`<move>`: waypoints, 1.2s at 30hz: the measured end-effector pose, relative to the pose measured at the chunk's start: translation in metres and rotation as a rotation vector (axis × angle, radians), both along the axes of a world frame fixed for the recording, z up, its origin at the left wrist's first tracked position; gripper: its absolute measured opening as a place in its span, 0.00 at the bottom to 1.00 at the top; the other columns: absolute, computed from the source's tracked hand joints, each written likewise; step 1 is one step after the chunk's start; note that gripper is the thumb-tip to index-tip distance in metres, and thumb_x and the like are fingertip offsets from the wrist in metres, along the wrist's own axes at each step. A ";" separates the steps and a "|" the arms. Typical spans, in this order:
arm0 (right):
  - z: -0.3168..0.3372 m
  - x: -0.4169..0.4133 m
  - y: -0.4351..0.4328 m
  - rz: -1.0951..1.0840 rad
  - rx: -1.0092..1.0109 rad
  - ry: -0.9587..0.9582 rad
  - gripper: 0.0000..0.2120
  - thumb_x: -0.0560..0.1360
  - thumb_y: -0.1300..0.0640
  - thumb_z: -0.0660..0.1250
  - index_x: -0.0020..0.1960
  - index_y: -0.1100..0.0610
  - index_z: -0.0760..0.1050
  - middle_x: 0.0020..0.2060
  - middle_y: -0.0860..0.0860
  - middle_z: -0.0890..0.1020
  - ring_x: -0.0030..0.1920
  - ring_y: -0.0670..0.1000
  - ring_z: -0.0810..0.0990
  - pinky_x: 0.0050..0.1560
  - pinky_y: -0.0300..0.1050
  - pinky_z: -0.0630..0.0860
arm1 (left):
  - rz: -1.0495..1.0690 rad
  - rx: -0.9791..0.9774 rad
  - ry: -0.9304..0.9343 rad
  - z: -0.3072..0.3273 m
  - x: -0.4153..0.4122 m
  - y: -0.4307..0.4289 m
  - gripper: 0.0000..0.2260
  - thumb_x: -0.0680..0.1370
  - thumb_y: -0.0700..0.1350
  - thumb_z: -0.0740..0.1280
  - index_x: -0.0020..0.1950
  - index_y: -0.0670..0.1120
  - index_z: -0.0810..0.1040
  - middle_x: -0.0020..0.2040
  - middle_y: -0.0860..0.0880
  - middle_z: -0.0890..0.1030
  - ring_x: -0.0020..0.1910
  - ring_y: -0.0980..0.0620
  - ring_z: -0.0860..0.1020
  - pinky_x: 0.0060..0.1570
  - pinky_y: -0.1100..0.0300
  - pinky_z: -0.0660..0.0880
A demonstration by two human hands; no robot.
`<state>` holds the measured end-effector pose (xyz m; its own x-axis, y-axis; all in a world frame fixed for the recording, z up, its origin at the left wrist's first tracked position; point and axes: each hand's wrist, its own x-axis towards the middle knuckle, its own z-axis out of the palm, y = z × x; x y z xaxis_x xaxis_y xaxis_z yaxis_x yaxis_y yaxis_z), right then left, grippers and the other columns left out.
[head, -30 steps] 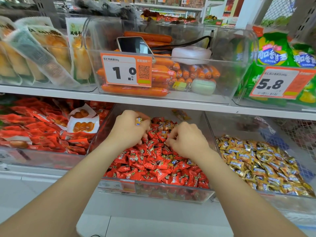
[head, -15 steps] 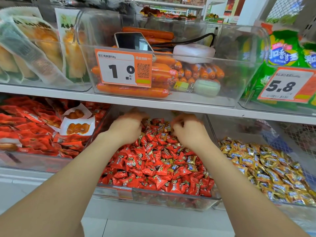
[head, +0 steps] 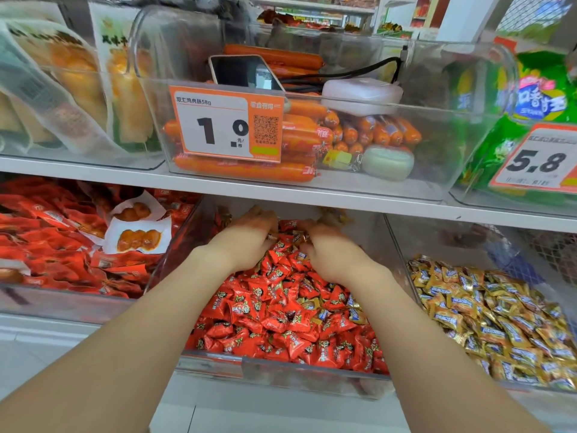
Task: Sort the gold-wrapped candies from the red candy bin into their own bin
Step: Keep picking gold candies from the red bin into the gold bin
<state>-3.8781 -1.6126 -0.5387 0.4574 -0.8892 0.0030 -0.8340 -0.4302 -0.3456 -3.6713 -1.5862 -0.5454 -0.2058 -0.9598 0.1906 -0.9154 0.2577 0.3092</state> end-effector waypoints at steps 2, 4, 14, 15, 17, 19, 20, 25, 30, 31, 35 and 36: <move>-0.002 0.004 -0.002 0.019 0.000 0.034 0.25 0.83 0.55 0.65 0.79 0.49 0.66 0.67 0.60 0.73 0.63 0.64 0.79 0.62 0.58 0.78 | 0.037 0.022 0.009 0.002 0.001 0.000 0.05 0.81 0.44 0.69 0.54 0.48 0.75 0.53 0.47 0.76 0.54 0.44 0.76 0.53 0.49 0.75; 0.000 0.007 -0.002 0.020 -0.003 0.054 0.25 0.83 0.53 0.66 0.79 0.49 0.65 0.67 0.59 0.71 0.63 0.64 0.78 0.62 0.58 0.78 | 0.081 0.045 0.042 0.005 0.003 0.002 0.06 0.81 0.48 0.70 0.53 0.53 0.74 0.53 0.49 0.78 0.53 0.45 0.77 0.51 0.50 0.76; 0.025 0.002 0.011 -0.118 0.072 -0.186 0.12 0.82 0.51 0.69 0.64 0.52 0.77 0.58 0.55 0.82 0.55 0.57 0.82 0.50 0.48 0.80 | 0.230 0.039 0.353 0.040 -0.005 0.040 0.07 0.83 0.48 0.66 0.50 0.48 0.81 0.44 0.50 0.82 0.42 0.54 0.79 0.38 0.64 0.72; 0.032 -0.002 0.016 -0.149 0.105 -0.280 0.12 0.82 0.49 0.70 0.63 0.51 0.78 0.55 0.53 0.82 0.52 0.55 0.83 0.46 0.47 0.81 | 0.257 0.045 0.373 0.043 -0.007 0.047 0.08 0.83 0.49 0.66 0.48 0.48 0.80 0.42 0.50 0.82 0.40 0.54 0.78 0.35 0.64 0.70; 0.043 -0.014 0.028 -0.210 0.238 -0.455 0.14 0.80 0.44 0.71 0.61 0.49 0.78 0.46 0.50 0.83 0.41 0.52 0.83 0.33 0.42 0.77 | 0.281 0.062 0.408 0.049 -0.013 0.060 0.10 0.82 0.51 0.66 0.49 0.46 0.82 0.41 0.48 0.83 0.40 0.51 0.80 0.34 0.62 0.71; 0.049 -0.026 0.044 -0.260 0.376 -0.569 0.18 0.78 0.41 0.74 0.63 0.47 0.78 0.40 0.50 0.82 0.35 0.48 0.80 0.29 0.39 0.74 | 0.291 0.075 0.440 0.054 -0.021 0.075 0.10 0.81 0.52 0.67 0.50 0.47 0.84 0.41 0.49 0.85 0.38 0.54 0.81 0.31 0.66 0.72; 0.050 -0.033 0.051 -0.272 0.417 -0.614 0.20 0.77 0.41 0.75 0.65 0.47 0.77 0.39 0.49 0.82 0.34 0.47 0.79 0.29 0.38 0.74 | 0.284 0.081 0.457 0.056 -0.025 0.081 0.09 0.81 0.52 0.68 0.50 0.49 0.84 0.40 0.50 0.84 0.34 0.57 0.80 0.28 0.67 0.71; 0.047 -0.055 0.084 -0.270 0.350 -0.740 0.16 0.72 0.45 0.81 0.56 0.45 0.81 0.40 0.48 0.82 0.31 0.46 0.77 0.28 0.38 0.70 | 0.223 0.113 0.497 0.060 -0.046 0.106 0.06 0.80 0.53 0.69 0.47 0.54 0.84 0.34 0.53 0.81 0.24 0.60 0.73 0.25 0.68 0.67; 0.064 -0.090 0.115 -0.206 0.254 -0.777 0.14 0.74 0.39 0.77 0.46 0.48 0.80 0.32 0.46 0.75 0.30 0.50 0.69 0.34 0.42 0.66 | 0.191 0.076 0.522 0.057 -0.070 0.120 0.07 0.80 0.53 0.70 0.45 0.54 0.84 0.31 0.55 0.81 0.24 0.60 0.72 0.28 0.62 0.69; 0.071 -0.102 0.122 -0.185 0.326 -0.816 0.15 0.76 0.40 0.75 0.43 0.50 0.80 0.31 0.48 0.72 0.31 0.51 0.66 0.32 0.42 0.63 | 0.176 0.081 0.543 0.056 -0.077 0.122 0.07 0.81 0.53 0.70 0.45 0.54 0.83 0.30 0.56 0.80 0.24 0.59 0.71 0.29 0.60 0.69; 0.080 -0.168 0.126 -0.346 0.314 -0.862 0.16 0.76 0.41 0.76 0.41 0.53 0.82 0.32 0.49 0.74 0.30 0.51 0.70 0.28 0.40 0.61 | 0.086 0.110 0.640 0.060 -0.123 0.137 0.07 0.82 0.51 0.70 0.45 0.53 0.83 0.31 0.61 0.80 0.25 0.61 0.73 0.29 0.64 0.67; 0.072 -0.188 0.118 -0.420 0.203 -0.817 0.15 0.76 0.41 0.76 0.44 0.53 0.83 0.33 0.49 0.77 0.30 0.52 0.73 0.29 0.42 0.66 | 0.050 0.107 0.656 0.064 -0.139 0.142 0.07 0.82 0.52 0.70 0.45 0.53 0.83 0.33 0.61 0.80 0.27 0.62 0.74 0.30 0.66 0.68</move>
